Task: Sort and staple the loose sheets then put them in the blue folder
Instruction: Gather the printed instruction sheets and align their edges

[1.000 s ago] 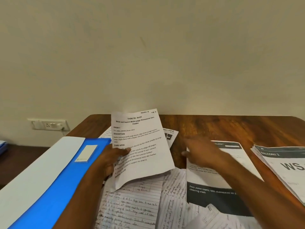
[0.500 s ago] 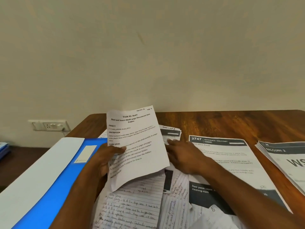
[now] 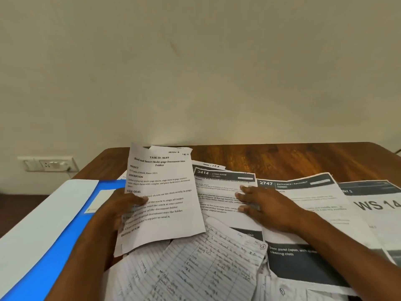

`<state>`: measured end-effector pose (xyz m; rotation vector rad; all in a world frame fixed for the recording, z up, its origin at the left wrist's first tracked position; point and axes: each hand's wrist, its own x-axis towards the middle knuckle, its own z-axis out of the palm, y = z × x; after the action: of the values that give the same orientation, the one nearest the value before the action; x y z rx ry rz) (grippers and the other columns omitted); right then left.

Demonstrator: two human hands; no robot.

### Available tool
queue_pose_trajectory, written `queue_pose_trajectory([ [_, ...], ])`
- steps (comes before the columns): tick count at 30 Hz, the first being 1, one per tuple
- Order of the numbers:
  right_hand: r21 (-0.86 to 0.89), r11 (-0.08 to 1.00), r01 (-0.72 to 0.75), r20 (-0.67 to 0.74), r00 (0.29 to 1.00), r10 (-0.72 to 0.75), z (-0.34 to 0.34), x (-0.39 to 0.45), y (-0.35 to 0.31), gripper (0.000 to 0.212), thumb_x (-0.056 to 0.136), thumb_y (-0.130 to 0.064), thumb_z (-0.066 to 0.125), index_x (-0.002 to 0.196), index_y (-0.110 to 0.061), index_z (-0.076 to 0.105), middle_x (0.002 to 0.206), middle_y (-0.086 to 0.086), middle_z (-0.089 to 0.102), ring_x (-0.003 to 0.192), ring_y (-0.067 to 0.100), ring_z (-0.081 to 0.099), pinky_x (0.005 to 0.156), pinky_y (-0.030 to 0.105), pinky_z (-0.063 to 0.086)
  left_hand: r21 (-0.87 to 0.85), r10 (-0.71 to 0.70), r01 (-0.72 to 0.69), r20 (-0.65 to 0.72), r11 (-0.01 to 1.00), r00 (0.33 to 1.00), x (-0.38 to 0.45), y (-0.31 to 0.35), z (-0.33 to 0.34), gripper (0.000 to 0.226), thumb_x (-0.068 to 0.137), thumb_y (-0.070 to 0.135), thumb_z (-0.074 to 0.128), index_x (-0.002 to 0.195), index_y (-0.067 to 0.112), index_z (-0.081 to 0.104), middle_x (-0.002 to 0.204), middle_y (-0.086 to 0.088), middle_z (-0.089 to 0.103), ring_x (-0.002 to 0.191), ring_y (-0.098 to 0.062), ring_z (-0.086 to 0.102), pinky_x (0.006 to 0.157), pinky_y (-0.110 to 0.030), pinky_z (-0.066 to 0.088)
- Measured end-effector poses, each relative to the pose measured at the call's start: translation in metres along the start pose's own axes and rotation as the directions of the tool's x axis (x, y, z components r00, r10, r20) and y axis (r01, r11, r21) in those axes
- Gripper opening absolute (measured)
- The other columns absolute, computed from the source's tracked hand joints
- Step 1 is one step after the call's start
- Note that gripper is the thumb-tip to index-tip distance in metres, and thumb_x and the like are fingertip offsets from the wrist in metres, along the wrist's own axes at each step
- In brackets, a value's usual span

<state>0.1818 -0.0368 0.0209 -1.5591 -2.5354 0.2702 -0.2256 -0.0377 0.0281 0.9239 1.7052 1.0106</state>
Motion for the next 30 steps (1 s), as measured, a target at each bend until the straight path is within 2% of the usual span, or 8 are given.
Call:
queue_pose_trajectory([
  [3,-0.005,1.0,-0.003,0.007,1.0,0.003,-0.002,-0.002,-0.003,0.056,0.1,-0.063,0.05,0.152,-0.04,0.049,0.165,-0.012,0.038,0.148,0.014,0.042,0.12,0.041,0.038,-0.031,0.016,-0.017,-0.012,0.999,1.0,0.001,-0.002,0.004,0.029,0.085,0.001,0.08,0.107,0.014,0.066,0.102,-0.012,0.074,0.093,-0.034,0.069,0.082,-0.048,0.052],
  [8,0.224,0.948,-0.224,-0.154,0.953,0.262,-0.014,0.022,0.005,0.08,0.081,-0.069,0.074,0.148,-0.031,0.054,0.146,-0.003,0.062,0.125,0.021,0.062,0.101,0.045,0.054,-0.043,0.029,-0.028,0.029,0.999,0.999,0.007,-0.005,0.006,0.038,0.082,0.001,0.082,0.115,0.013,0.069,0.1,-0.013,0.08,0.097,-0.041,0.076,0.096,-0.061,0.056],
  [11,0.227,0.906,-0.358,-0.137,0.909,0.394,0.001,0.037,0.017,0.122,0.055,-0.102,0.057,0.153,-0.032,0.042,0.151,-0.003,0.057,0.134,0.026,0.057,0.108,0.052,0.05,-0.016,0.044,-0.043,0.058,0.999,0.997,0.009,-0.006,0.008,0.042,0.081,0.002,0.083,0.119,0.012,0.068,0.101,-0.012,0.081,0.094,-0.04,0.077,0.092,-0.059,0.059],
  [13,0.273,0.889,-0.368,-0.137,0.9,0.414,0.018,0.042,0.02,0.119,0.05,-0.108,0.048,0.146,-0.038,0.046,0.146,-0.008,0.061,0.13,0.024,0.059,0.106,0.052,0.051,-0.02,0.062,-0.061,0.049,0.998,0.997,0.007,-0.004,0.011,0.04,0.083,0.0,0.082,0.119,0.011,0.068,0.098,-0.011,0.081,0.091,-0.037,0.078,0.085,-0.053,0.061],
  [17,0.527,0.808,-0.264,-0.199,0.886,0.419,0.016,0.037,0.008,0.082,0.07,-0.054,0.092,0.141,-0.039,0.053,0.133,-0.011,0.066,0.116,0.016,0.064,0.098,0.047,0.057,-0.034,0.086,-0.085,0.016,0.996,0.996,0.004,-0.005,0.014,0.031,0.085,0.0,0.08,0.112,0.01,0.069,0.095,-0.011,0.08,0.088,-0.033,0.077,0.073,-0.044,0.06],
  [20,0.646,0.733,-0.214,-0.226,0.863,0.452,0.014,0.038,0.005,0.072,0.075,-0.023,0.094,0.138,-0.029,0.059,0.117,-0.01,0.072,0.101,0.009,0.068,0.086,0.032,0.058,-0.035,0.091,-0.091,0.009,0.995,0.996,0.004,-0.006,0.013,0.03,0.085,0.003,0.081,0.112,0.01,0.071,0.1,-0.014,0.08,0.097,-0.041,0.075,0.095,-0.059,0.058],
  [24,0.837,0.537,-0.109,-0.261,0.782,0.565,0.011,0.044,0.006,0.062,0.084,-0.003,0.084,0.137,-0.021,0.058,0.09,0.0,0.079,0.089,0.016,0.077,0.073,0.027,0.057,-0.036,0.099,-0.098,0.019,0.994,0.995,0.005,-0.009,0.012,0.032,0.084,0.003,0.082,0.113,0.01,0.071,0.098,-0.013,0.081,0.097,-0.041,0.075,0.098,-0.059,0.056],
  [30,0.955,0.297,-0.022,-0.167,0.784,0.597,0.009,0.044,0.018,0.045,0.092,-0.004,0.076,0.134,-0.014,0.061,0.093,0.003,0.081,0.088,0.021,0.079,0.076,0.04,0.062,-0.044,0.112,-0.11,0.037,0.993,0.993,0.009,-0.008,0.012,0.033,0.083,0.004,0.082,0.114,0.011,0.07,0.1,-0.013,0.081,0.097,-0.039,0.075,0.094,-0.058,0.058],
])
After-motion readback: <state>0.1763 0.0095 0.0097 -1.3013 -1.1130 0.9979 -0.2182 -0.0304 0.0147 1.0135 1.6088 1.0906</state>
